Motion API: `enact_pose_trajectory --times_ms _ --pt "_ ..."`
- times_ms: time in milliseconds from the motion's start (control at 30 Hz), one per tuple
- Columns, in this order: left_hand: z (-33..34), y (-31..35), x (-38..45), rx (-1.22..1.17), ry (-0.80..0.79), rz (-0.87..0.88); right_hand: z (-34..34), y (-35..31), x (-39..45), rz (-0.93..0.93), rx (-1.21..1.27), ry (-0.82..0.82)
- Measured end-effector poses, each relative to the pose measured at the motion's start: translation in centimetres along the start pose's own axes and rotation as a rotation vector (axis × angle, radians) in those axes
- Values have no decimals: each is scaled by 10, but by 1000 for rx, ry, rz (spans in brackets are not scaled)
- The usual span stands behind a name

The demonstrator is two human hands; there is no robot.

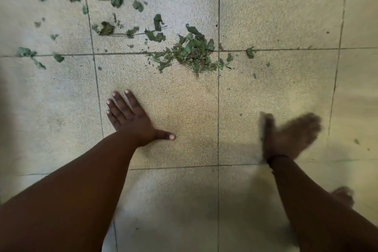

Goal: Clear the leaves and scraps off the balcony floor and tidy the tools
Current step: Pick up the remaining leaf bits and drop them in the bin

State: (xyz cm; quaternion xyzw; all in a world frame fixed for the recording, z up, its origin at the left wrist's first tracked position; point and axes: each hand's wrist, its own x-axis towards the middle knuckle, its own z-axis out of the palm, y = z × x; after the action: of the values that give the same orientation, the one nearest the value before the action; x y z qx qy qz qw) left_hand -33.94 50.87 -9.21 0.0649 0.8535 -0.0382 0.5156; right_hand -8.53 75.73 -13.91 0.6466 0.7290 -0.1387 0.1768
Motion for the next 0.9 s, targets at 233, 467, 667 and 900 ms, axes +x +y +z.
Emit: enact_pose_trajectory --times_ms 233,467,667,900 --pt "-3 5 -6 -2 -14 -7 29 -202 -55 -946 -47 -1" --pt "-11 8 -7 27 -69 -20 -23 -280 1 -994 211 176" --pt "-18 10 -5 55 -149 -40 -115 -223 173 -612 -10 322" --pt "-15 12 -4 98 -181 -98 -135 -266 221 -506 87 53"
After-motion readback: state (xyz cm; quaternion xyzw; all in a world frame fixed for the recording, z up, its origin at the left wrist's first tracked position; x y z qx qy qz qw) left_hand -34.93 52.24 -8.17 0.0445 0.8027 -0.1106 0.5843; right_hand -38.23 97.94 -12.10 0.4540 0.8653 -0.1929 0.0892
